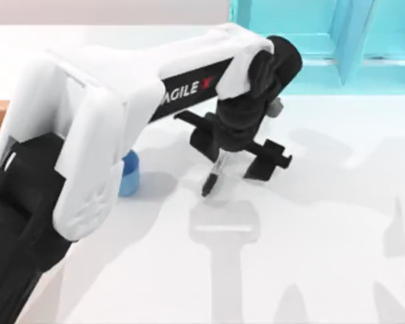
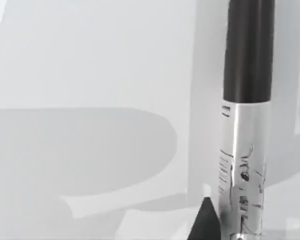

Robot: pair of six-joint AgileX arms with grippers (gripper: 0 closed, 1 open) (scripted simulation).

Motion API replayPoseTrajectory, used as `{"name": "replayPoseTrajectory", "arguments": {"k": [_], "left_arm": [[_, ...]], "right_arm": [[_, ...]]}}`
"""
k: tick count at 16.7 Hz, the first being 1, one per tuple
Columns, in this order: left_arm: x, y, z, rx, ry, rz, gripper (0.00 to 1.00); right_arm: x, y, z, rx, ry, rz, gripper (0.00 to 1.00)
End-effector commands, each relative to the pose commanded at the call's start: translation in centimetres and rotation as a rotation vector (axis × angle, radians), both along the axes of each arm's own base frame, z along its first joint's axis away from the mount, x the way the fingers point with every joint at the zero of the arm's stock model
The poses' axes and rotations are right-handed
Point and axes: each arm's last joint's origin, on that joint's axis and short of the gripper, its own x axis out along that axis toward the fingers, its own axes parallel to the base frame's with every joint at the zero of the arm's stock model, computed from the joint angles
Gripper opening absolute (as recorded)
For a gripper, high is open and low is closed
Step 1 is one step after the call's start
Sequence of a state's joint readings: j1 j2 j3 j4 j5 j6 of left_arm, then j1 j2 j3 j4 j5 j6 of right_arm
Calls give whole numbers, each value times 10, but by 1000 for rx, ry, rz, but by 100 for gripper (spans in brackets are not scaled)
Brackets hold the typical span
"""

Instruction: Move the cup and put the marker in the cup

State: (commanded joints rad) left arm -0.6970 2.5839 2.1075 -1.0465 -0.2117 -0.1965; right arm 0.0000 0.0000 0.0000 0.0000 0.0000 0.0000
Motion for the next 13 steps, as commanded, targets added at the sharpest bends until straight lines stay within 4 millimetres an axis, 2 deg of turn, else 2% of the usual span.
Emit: {"name": "replayPoseTrajectory", "arguments": {"k": [1, 2, 9, 10, 13], "left_arm": [[0, 0, 0, 0, 0, 0, 2], [0, 0, 0, 0, 0, 0, 0], [0, 0, 0, 0, 0, 0, 0], [-11, -10, 33, -89, 5, -2, 0], [-23, -13, 42, -82, 12, -2, 0]], "right_arm": [[0, 0, 0, 0, 0, 0, 100], [0, 0, 0, 0, 0, 0, 100], [0, 0, 0, 0, 0, 0, 100], [0, 0, 0, 0, 0, 0, 100], [0, 0, 0, 0, 0, 0, 100]]}}
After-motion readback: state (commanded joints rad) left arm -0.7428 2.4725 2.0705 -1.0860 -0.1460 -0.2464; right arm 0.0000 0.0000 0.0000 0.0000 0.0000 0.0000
